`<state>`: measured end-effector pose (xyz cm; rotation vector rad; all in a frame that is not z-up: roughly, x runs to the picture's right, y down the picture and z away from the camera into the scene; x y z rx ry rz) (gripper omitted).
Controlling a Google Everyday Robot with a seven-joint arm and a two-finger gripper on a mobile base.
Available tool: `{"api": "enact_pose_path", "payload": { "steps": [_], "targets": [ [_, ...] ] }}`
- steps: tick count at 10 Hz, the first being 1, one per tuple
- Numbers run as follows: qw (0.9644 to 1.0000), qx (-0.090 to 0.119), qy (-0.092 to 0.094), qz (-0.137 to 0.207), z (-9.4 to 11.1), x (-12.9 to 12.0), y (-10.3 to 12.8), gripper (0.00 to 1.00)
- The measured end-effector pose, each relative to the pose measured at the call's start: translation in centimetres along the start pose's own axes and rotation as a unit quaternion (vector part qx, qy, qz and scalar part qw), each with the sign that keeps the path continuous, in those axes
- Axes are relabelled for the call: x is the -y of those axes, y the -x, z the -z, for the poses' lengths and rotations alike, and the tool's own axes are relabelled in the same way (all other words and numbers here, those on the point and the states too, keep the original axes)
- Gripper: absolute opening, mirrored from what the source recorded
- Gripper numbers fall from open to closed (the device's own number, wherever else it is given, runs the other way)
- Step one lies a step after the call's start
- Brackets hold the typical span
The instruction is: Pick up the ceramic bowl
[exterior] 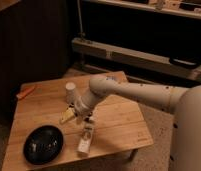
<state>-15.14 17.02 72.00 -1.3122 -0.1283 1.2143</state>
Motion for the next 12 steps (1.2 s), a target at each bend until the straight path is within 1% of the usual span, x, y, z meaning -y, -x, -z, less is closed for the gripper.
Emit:
{"api": "enact_pose_path", "payload": {
  "steps": [1,3,4,6,7,8,9,10,11,12],
  "targets": [
    [0.9999,-0.003,0.010,0.001,-1.1,-0.1,-0.1,0.65],
    [0.9997,-0.014,0.022,0.005,-3.5,-0.7,0.2,0.65],
    [0.9997,-0.016,0.019,0.003,-3.8,-0.3,0.1,0.65],
    [0.9998,-0.018,0.003,-0.002,-4.6,0.3,0.2,0.65],
    [0.9999,-0.013,-0.004,-0.006,-4.3,0.8,0.0,0.62],
    [0.9999,-0.013,-0.005,-0.007,-4.3,0.9,-0.1,0.55],
    [0.9998,-0.017,-0.004,-0.005,-4.5,1.0,-0.1,0.42],
    [0.9997,-0.025,-0.003,-0.003,-5.0,1.0,-0.2,0.35],
    [0.9993,-0.037,-0.001,0.000,-5.8,0.8,-0.2,0.32],
    [0.9989,-0.048,0.000,0.002,-6.5,0.7,-0.2,0.32]
  ]
}}
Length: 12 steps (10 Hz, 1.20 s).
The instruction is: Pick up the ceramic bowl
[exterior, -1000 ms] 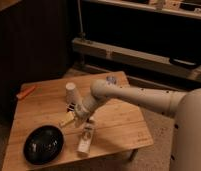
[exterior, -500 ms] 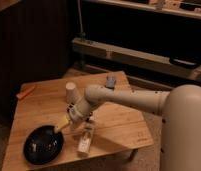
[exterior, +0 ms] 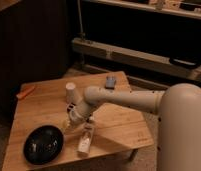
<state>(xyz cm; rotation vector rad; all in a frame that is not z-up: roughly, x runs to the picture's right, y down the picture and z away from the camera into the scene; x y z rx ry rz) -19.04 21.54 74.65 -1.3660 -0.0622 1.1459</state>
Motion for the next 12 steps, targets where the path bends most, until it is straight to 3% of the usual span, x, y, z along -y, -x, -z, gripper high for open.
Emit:
{"api": "enact_pose_path", "payload": {
  "steps": [2,3,5,6,9,12],
  "targets": [
    [0.9998,-0.015,-0.008,-0.003,-1.0,0.3,0.0,0.34],
    [0.9997,-0.018,-0.013,-0.006,-1.1,0.4,-0.1,0.40],
    [0.9996,-0.015,-0.024,-0.008,-0.5,0.0,-0.2,0.62],
    [0.9996,-0.009,-0.024,-0.007,0.3,-0.2,-0.3,0.65],
    [0.9996,0.026,0.002,0.013,3.9,-2.0,-0.2,0.66],
    [0.9989,0.040,0.020,0.015,5.0,-1.7,-1.1,0.66]
  ]
}}
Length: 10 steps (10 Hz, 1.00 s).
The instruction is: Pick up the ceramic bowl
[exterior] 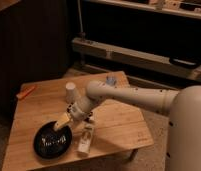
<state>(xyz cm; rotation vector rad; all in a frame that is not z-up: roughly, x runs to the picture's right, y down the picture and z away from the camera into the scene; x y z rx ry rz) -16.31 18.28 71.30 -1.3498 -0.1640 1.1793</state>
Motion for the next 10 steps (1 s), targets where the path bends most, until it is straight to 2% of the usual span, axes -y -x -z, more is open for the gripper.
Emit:
{"api": "enact_pose_path", "payload": {
  "steps": [4,5,10],
  "targets": [
    [0.9999,0.000,-0.013,-0.008,-1.5,2.7,-1.4,0.66],
    [0.9998,0.002,-0.016,-0.008,-1.3,3.0,-1.5,0.66],
    [0.9996,-0.010,-0.024,-0.007,-2.5,4.3,-1.2,0.66]
  ]
}}
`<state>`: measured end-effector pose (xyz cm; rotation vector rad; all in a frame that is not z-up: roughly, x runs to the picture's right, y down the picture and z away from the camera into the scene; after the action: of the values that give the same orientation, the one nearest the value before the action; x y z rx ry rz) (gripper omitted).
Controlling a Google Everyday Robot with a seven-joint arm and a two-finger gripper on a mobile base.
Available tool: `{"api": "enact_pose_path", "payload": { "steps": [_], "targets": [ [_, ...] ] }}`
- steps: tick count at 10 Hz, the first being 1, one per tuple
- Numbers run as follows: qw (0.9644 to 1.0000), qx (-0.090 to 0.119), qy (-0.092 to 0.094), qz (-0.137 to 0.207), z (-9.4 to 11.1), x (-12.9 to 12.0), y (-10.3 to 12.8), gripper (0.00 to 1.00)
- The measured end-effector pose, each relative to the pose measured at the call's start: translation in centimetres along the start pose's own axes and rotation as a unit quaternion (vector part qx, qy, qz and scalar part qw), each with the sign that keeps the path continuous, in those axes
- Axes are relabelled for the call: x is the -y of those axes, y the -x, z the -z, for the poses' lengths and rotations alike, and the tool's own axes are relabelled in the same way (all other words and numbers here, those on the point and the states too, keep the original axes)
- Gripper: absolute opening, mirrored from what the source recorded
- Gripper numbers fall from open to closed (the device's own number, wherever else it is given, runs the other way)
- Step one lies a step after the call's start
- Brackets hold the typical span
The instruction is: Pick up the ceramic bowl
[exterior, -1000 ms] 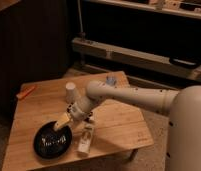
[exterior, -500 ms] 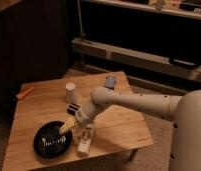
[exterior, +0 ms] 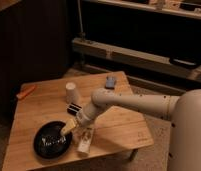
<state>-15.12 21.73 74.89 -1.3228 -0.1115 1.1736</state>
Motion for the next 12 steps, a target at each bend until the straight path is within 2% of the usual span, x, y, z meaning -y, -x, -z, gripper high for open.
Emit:
{"api": "enact_pose_path", "payload": {
  "steps": [3,9,10,11,12],
  "targets": [
    [0.9999,-0.014,-0.004,-0.007,-1.2,1.0,0.6,0.66],
    [0.9991,-0.041,0.003,-0.006,-3.0,1.5,2.3,0.66],
    [0.9989,-0.045,0.004,-0.007,-3.2,1.5,2.5,0.62],
    [0.9988,-0.049,0.006,-0.007,-3.4,1.5,2.5,0.55],
    [0.9985,-0.054,0.007,-0.008,-3.8,1.6,2.6,0.42]
  ]
}}
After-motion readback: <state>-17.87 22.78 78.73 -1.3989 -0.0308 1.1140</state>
